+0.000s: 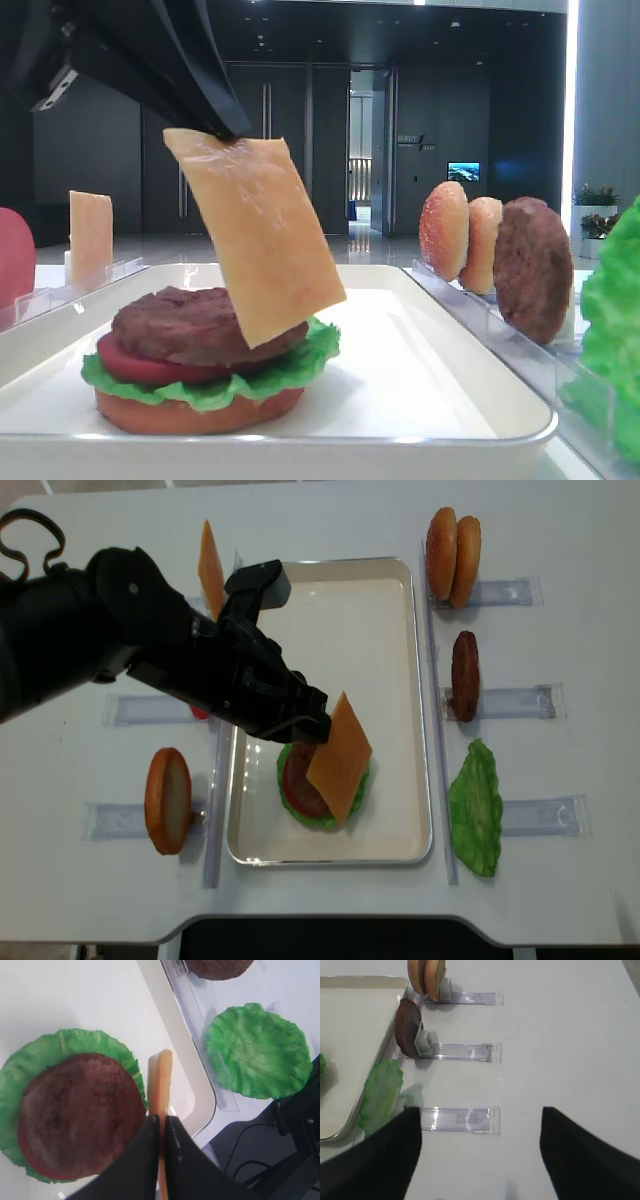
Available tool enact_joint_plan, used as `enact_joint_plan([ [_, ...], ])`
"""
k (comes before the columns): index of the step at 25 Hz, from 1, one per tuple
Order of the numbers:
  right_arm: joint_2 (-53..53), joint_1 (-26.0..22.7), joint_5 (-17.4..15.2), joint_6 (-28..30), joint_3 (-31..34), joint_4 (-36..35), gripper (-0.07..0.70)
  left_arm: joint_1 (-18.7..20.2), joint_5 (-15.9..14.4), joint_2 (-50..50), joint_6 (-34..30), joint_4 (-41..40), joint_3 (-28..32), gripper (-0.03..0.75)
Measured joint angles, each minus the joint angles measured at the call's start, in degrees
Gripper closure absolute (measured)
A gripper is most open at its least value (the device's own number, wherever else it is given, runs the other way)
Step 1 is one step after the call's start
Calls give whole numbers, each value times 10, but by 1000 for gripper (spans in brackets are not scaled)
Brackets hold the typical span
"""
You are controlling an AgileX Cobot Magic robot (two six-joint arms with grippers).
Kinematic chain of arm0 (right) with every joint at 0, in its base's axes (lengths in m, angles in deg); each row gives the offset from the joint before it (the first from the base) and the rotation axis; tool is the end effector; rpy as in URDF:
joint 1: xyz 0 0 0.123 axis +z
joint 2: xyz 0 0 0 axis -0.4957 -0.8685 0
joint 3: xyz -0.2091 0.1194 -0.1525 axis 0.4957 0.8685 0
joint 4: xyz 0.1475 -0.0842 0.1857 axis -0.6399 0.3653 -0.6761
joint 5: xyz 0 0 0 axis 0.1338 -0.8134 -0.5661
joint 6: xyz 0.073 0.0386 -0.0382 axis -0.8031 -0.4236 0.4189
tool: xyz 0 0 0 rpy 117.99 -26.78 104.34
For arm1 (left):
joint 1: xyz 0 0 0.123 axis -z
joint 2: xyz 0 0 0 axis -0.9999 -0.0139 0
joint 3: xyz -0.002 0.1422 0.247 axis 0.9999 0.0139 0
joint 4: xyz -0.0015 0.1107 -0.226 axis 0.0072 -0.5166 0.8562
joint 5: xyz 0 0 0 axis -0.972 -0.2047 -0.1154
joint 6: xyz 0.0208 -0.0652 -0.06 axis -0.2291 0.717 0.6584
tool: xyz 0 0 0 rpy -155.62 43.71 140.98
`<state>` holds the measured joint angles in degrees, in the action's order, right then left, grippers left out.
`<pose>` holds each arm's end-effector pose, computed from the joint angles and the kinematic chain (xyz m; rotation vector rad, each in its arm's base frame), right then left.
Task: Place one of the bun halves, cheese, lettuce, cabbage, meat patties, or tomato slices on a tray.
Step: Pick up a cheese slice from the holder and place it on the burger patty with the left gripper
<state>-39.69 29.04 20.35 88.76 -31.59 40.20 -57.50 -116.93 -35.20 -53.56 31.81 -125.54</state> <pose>-0.0109 0.0145 0.2736 -0.1440 2.0935 0.1240 0.2294 -0.1881 0.2266 0.5224 2.6677 -0.8633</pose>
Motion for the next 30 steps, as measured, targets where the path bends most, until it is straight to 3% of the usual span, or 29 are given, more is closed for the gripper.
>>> enact_joint_plan([
  [30, 0, 0, 0, 0, 0, -1, 153, -17, -15, -12, 3, -32, 0, 705],
])
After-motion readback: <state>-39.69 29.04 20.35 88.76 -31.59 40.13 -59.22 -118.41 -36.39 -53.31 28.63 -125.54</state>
